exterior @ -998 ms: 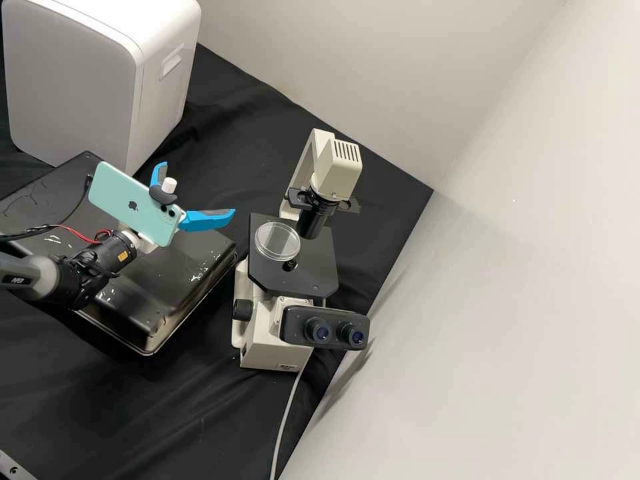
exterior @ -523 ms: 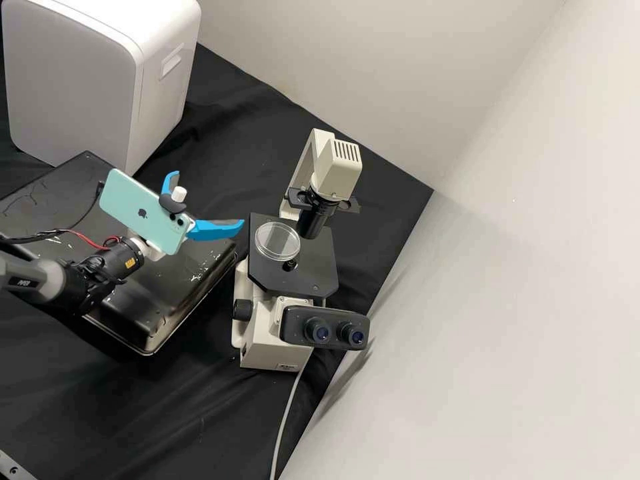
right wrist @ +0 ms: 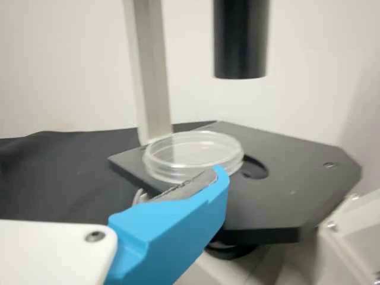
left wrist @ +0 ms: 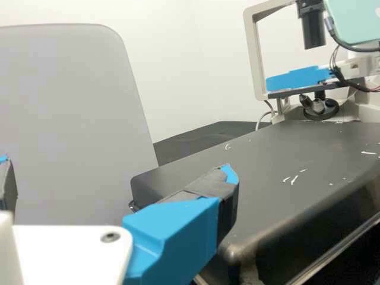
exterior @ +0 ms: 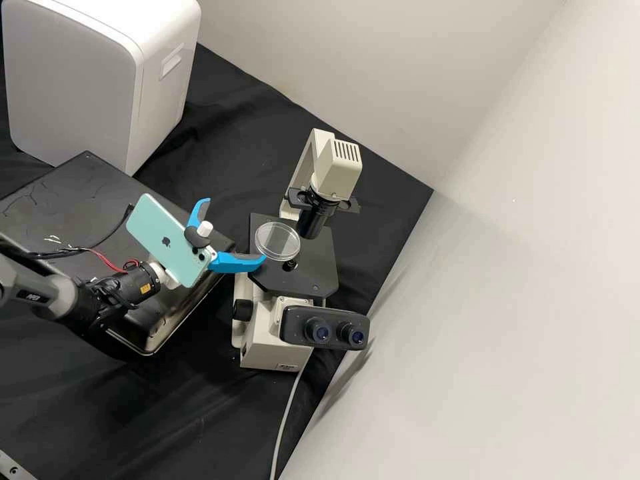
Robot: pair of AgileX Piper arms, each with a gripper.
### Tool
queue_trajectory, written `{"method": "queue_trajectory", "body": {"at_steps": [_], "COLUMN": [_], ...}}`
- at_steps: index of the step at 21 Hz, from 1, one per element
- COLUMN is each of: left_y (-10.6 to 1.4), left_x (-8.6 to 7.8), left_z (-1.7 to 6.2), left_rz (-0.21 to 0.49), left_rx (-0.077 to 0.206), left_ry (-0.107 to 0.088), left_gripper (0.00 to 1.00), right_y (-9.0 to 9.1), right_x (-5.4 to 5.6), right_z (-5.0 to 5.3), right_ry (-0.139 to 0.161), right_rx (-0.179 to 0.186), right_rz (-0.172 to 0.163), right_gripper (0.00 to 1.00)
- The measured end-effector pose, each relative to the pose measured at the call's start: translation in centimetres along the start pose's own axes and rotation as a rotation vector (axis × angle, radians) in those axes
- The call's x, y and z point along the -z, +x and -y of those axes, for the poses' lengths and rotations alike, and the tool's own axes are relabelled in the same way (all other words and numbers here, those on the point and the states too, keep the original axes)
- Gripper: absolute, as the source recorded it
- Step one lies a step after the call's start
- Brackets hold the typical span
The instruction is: Place the petri dish on the bench
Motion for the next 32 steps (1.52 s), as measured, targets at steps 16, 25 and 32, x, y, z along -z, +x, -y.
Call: {"method": "queue_trajectory", "body": {"at_steps": [16,25,32], "left_y": [0.1,0.1,0.2], "left_x": [0.0,0.0,-0.1], "left_z": [0.23,0.31,0.49], "left_rz": [-0.001,-0.002,-0.002], "left_rx": [0.010,0.014,0.024], "left_ry": [0.005,0.006,0.011], "left_gripper": [1.00,1.00,1.00], "right_y": [2.6,4.3,4.9], "right_x": [-2.6,-4.0,-4.9], "right_z": [-0.7,-0.9,-0.8], "right_ry": [-0.011,-0.051,-0.116], "right_rx": [-0.039,-0.118,-0.181], "right_rz": [0.042,0.105,0.121], "right_gripper": [1.00,1.00,1.00]}}
